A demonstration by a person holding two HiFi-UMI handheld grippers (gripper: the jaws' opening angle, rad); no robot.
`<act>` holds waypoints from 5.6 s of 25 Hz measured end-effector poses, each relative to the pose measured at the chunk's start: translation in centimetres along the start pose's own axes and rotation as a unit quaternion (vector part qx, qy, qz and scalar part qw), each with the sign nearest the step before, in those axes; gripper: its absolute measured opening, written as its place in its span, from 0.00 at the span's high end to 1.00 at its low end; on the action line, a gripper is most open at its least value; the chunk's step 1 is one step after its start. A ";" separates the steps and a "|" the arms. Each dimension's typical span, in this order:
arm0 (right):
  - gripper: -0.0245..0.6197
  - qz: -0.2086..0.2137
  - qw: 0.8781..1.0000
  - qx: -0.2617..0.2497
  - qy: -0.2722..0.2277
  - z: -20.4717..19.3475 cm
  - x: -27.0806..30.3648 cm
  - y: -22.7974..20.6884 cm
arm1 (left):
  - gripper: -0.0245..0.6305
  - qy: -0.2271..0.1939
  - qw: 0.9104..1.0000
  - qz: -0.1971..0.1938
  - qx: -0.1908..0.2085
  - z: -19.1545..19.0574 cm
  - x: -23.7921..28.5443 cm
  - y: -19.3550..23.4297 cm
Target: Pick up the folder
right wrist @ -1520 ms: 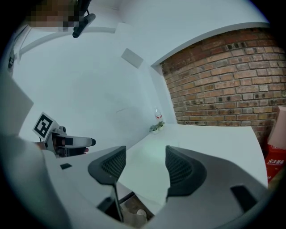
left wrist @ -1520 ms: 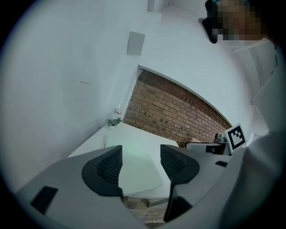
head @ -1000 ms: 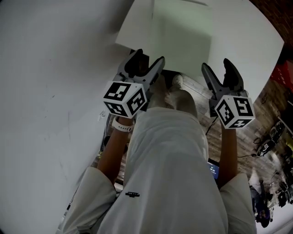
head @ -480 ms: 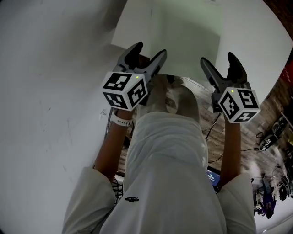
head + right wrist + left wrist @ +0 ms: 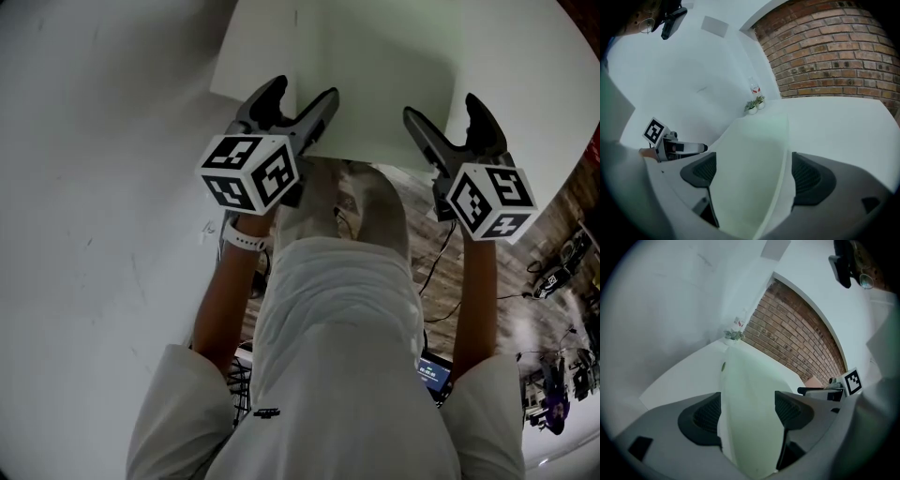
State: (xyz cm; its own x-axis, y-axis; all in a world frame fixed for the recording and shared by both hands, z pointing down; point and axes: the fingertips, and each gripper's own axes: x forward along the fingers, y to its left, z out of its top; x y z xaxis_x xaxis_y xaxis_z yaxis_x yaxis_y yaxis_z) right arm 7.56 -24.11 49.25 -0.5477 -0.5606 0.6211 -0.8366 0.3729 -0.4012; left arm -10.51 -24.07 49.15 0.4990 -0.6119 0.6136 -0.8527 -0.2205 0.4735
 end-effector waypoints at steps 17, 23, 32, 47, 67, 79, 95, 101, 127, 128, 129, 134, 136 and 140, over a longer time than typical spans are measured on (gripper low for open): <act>0.17 0.032 0.998 0.013 0.058 -3.3 4.5 -0.9 | 0.42 0.013 0.999 0.006 -0.036 -1.4 3.7 2.0; 0.15 0.042 0.996 0.055 0.064 -4.0 5.2 -1.0 | 0.41 -0.005 0.999 0.009 -0.042 -1.6 3.9 1.7; 0.15 0.021 0.996 0.061 0.062 -3.8 5.0 -1.3 | 0.41 -0.009 0.999 0.020 -0.029 -1.5 3.9 1.5; 0.15 0.007 0.998 0.060 0.034 -3.5 3.4 0.7 | 0.42 -0.029 0.999 0.007 -0.019 -1.1 1.2 0.7; 0.14 0.028 0.999 0.018 -0.029 0.2 -3.5 4.6 | 0.42 -0.102 0.995 0.005 0.003 1.5 -6.0 -4.8; 0.13 0.033 0.998 -0.006 -0.062 2.8 -7.7 7.0 | 0.43 -0.142 0.990 0.002 0.016 3.4 -10.4 -8.0; 0.13 0.043 0.991 -0.056 -0.113 5.6 -13.9 9.9 | 0.43 -0.204 0.978 -0.006 0.041 5.1 -15.9 -12.7; 0.13 0.050 0.988 -0.070 -0.131 6.2 -16.4 11.4 | 0.43 -0.228 0.972 -0.008 0.053 5.3 -18.6 -14.4; 0.13 0.053 0.969 -0.117 -0.211 8.4 -24.1 14.0 | 0.43 -0.304 0.947 -0.032 0.099 6.6 -24.4 -20.3; 0.13 0.053 0.969 -0.117 -0.212 8.4 -24.2 14.0 | 0.43 -0.304 0.947 -0.031 0.100 6.6 -24.5 -20.3; 0.13 0.053 0.968 -0.117 -0.214 8.4 -24.2 14.1 | 0.43 -0.304 0.947 -0.031 0.101 6.6 -24.6 -20.3; 0.13 0.054 0.967 -0.119 -0.218 8.8 -24.3 14.1 | 0.43 -0.308 0.945 -0.032 0.103 7.0 -24.6 -20.4; 0.13 0.053 0.967 -0.118 -0.219 8.9 -24.3 14.0 | 0.43 -0.308 0.945 -0.034 0.105 7.1 -24.6 -20.5; 0.13 0.053 0.967 -0.117 -0.219 9.2 -24.2 13.9 | 0.43 -0.308 0.945 -0.035 0.105 7.4 -24.4 -20.5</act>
State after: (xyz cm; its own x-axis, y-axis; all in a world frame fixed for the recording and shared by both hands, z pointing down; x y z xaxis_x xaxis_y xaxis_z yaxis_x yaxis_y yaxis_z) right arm 9.13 -12.17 22.49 -0.6241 -0.7502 0.2183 -0.7787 0.5747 -0.2516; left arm -6.39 -10.27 19.76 0.4256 -0.9021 0.0709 -0.8655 -0.3830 0.3229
